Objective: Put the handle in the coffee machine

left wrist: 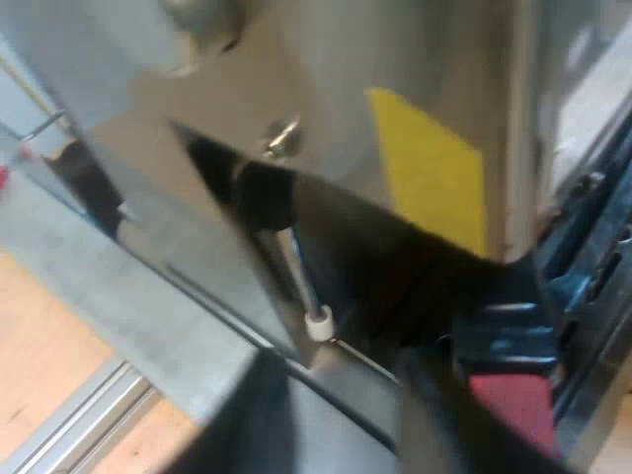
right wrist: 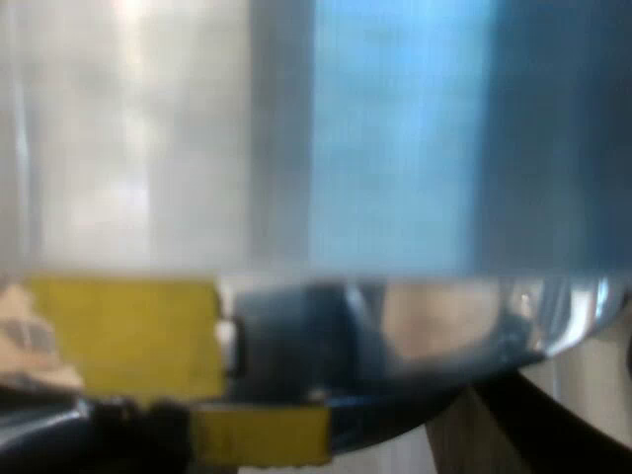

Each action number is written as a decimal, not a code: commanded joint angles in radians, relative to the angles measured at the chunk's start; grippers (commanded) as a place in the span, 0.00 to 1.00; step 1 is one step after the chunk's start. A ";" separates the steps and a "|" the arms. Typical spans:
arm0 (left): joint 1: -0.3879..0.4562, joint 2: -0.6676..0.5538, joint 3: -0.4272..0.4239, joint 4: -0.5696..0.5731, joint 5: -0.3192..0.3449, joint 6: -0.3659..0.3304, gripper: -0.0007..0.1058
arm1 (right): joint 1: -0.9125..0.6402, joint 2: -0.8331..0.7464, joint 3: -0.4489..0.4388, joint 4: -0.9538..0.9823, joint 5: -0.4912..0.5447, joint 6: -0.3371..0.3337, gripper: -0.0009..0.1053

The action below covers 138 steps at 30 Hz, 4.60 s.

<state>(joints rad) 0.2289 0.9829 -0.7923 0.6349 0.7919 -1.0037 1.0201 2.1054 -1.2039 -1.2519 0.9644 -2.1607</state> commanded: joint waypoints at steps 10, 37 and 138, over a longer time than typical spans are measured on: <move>-0.004 0.168 -0.105 0.034 -0.151 -0.140 0.02 | -0.002 -0.038 -0.019 -0.119 0.001 0.008 0.44; -0.186 0.251 -0.206 0.396 -0.301 0.084 0.01 | -0.002 -0.038 -0.019 -0.119 0.002 0.008 0.44; -0.628 -0.039 0.056 0.014 -0.264 -0.519 0.01 | 0.010 -1.186 0.481 1.340 -0.675 0.431 0.44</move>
<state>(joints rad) -0.3679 0.9599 -0.7187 0.7450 0.4030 -1.5085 1.0293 0.9319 -0.7219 0.0856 0.2972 -1.7304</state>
